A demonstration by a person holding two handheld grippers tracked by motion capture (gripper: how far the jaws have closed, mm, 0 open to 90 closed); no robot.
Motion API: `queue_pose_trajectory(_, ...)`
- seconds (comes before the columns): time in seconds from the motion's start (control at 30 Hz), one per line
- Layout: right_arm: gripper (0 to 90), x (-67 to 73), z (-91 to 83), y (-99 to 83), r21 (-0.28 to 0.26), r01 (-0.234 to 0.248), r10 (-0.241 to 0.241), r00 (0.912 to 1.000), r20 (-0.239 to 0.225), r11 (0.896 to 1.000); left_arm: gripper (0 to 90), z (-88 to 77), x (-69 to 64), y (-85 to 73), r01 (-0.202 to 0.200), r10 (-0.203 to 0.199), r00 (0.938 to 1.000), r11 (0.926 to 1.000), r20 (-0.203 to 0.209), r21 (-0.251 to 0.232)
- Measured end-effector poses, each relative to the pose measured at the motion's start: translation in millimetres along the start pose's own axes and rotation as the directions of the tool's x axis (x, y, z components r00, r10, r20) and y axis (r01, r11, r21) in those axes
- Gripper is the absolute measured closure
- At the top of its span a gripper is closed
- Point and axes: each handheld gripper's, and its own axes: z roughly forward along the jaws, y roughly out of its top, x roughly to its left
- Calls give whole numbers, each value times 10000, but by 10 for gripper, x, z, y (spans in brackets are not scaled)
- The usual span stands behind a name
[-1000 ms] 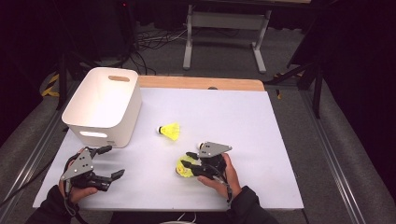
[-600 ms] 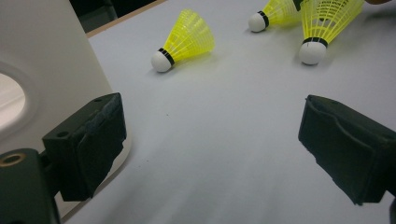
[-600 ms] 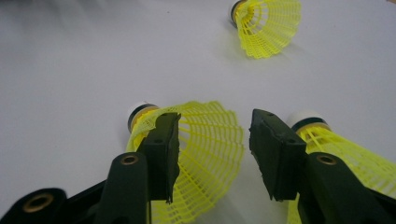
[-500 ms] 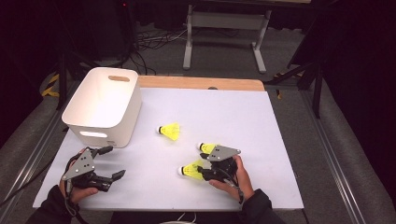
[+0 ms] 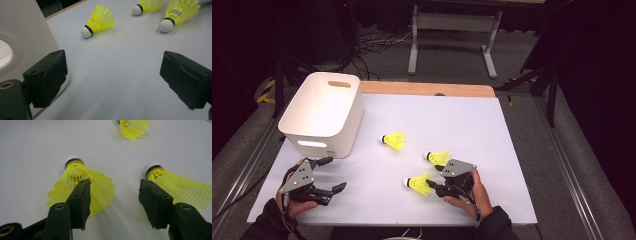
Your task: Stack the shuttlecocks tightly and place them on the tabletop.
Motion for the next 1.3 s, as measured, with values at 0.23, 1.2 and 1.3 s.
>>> queue_pose_trajectory(0.23, 434, 17, -107, -41, -133, 25, -25, 10000, -7, 9999, 84, 1, -4, 2, -42, 42, 10000, 10000, -20, 18)
queue_pose_trajectory(1.2, 597, 326, 36, -104, 321, 527, -481, 9905, -1285, 9981, 85, 22, -10, -2, -101, 100, 9999, 9999, 23, 113)
queue_pose_trajectory(1.3, 672, 332, 78, -97, 318, 581, -538, 9911, -1219, 9978, 85, 22, -14, 1, -143, 142, 9999, 9998, 48, 131)
